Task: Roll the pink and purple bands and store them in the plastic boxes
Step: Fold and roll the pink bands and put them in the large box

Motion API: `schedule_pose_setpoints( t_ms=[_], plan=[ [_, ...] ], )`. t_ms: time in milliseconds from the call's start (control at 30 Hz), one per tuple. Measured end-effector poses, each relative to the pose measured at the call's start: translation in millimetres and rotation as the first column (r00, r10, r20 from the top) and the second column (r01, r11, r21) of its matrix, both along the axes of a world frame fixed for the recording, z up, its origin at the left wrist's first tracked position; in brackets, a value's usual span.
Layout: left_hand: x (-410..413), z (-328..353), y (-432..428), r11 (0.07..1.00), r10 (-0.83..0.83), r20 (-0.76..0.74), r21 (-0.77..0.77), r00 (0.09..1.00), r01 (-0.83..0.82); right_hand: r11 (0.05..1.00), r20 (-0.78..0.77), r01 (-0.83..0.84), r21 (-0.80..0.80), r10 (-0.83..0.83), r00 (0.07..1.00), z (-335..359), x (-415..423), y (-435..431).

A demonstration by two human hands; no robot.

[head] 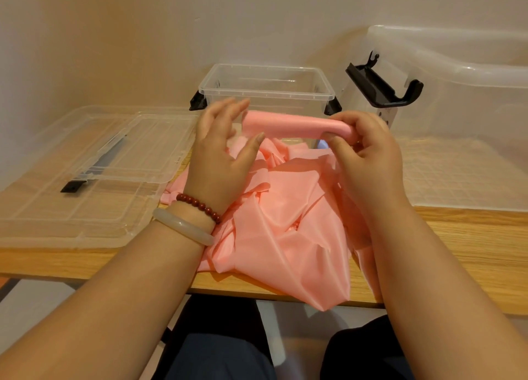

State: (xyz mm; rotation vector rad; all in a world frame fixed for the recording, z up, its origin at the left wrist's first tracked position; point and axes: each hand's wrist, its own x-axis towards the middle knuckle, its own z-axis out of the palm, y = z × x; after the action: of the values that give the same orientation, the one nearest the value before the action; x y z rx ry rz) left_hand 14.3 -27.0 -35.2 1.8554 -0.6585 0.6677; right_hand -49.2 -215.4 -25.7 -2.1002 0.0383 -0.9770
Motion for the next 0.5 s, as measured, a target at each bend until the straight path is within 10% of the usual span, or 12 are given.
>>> schedule_pose_setpoints(
  t_ms=[167,500],
  plan=[
    [-30,18,-13,0.947,-0.126,0.449,0.321,0.885,-0.028,0.975,0.07,-0.008,0.221,-0.008,0.997,6,-4,-11],
    [-62,-17,-4,0.815,-0.149,0.188,0.579,0.971,0.013,0.99,0.087,-0.011,0.139,-0.002,0.996,9,-4,-8]
  ],
)
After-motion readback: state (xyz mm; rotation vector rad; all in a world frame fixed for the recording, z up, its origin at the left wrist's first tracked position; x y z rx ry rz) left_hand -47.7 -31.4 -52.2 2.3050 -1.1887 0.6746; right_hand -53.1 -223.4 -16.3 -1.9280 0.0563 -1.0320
